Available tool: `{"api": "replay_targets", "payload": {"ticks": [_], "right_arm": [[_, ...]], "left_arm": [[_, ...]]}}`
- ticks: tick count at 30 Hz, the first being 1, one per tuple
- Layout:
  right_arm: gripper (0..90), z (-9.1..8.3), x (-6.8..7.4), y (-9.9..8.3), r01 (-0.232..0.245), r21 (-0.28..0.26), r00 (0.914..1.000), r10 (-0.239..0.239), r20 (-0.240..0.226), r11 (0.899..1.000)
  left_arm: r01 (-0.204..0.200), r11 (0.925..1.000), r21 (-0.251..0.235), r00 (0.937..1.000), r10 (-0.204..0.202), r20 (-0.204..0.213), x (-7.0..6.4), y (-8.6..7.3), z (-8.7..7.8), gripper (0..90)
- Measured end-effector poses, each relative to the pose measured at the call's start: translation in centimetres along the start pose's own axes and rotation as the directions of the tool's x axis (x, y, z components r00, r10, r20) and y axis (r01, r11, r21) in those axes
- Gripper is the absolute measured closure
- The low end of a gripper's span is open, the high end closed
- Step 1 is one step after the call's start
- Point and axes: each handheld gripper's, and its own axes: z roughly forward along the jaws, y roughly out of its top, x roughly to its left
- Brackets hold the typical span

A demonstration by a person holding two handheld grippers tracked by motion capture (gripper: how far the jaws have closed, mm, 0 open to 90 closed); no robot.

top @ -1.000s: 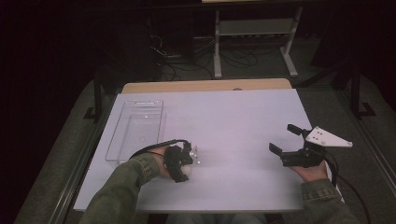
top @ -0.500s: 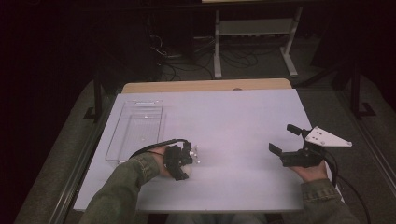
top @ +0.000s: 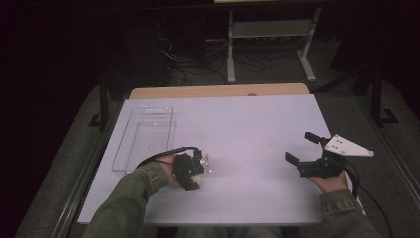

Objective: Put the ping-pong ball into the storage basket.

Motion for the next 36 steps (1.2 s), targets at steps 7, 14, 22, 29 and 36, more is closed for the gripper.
{"api": "replay_targets", "payload": {"ticks": [7,14,22,29,36], "right_arm": [[0.0,0.0,0.0,0.0,0.001,-0.003,1.0,-0.001,0.001,1.0],[0.0,-0.1,0.0,0.1,0.0,-0.004,1.0,0.0,-0.001,1.0],[0.0,0.0,0.0,0.0,0.001,-0.003,1.0,-0.001,-0.001,1.0],[0.0,0.0,0.0,0.0,0.002,-0.003,1.0,-0.002,-0.001,1.0],[0.0,0.0,0.1,0.1,0.001,-0.002,1.0,-0.001,-0.002,1.0]], "left_arm": [[-0.009,1.0,0.001,1.0,0.009,0.0,-0.1,0.2,-0.5,50.4],[-0.019,0.9998,0.006,0.9998,0.019,0.001,-0.1,0.6,-1.2,50.4],[-0.027,0.9996,0.004,0.9996,0.026,0.006,-0.1,0.6,-1.9,50.5],[-0.038,0.9993,0.008,0.9993,0.037,0.007,-0.2,0.7,-2.6,50.5],[-0.046,0.9987,0.022,0.9989,0.046,0.009,-0.6,1.1,-3.1,50.4]]}}
